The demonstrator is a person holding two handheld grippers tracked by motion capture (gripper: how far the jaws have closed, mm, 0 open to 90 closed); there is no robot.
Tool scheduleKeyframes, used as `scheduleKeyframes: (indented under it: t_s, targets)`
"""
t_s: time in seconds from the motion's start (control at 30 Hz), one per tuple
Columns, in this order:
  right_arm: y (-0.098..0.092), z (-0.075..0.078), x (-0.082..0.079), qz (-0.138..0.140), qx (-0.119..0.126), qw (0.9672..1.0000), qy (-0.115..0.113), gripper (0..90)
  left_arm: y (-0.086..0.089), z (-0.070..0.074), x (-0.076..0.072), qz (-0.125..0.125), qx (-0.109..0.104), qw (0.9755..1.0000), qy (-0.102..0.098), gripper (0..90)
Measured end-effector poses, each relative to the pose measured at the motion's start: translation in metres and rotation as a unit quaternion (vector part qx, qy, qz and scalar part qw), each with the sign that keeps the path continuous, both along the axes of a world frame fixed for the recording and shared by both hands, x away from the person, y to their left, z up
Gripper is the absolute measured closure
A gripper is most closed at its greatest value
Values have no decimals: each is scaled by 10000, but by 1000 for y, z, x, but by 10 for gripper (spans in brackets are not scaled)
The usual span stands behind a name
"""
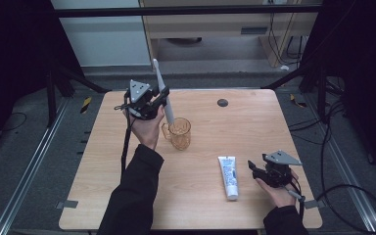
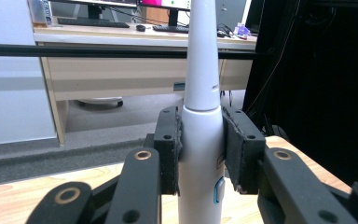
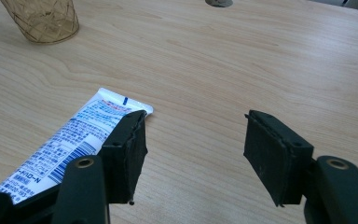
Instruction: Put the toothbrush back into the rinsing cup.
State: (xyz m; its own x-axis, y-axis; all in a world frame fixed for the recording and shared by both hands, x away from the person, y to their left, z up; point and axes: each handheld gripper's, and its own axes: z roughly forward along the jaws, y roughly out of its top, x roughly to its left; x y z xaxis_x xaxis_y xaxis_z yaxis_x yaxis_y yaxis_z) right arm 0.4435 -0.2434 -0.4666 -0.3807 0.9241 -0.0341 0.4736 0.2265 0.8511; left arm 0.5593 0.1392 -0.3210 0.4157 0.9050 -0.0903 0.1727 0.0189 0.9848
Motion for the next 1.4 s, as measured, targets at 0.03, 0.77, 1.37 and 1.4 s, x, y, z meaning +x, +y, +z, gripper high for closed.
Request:
scheduleKeyframes:
  t_s: [0.03,0.77,1.37,1.4]
  targets:
    - [0,0,0,-3,-6,10000,9,387,-1,-2,1,-6,24,10000,39,676]
    - [0,-1,1,-23,-67,10000,28,377,-10,-48,10,-276,397,9981,377,676]
    - [0,-2,1,-16,-86,10000,32,373,-12,-78,8,-371,543,9966,503,676]
    - [1,-2,1,-20,-64,10000,54,373,-12,-79,7,-357,547,9966,501,676]
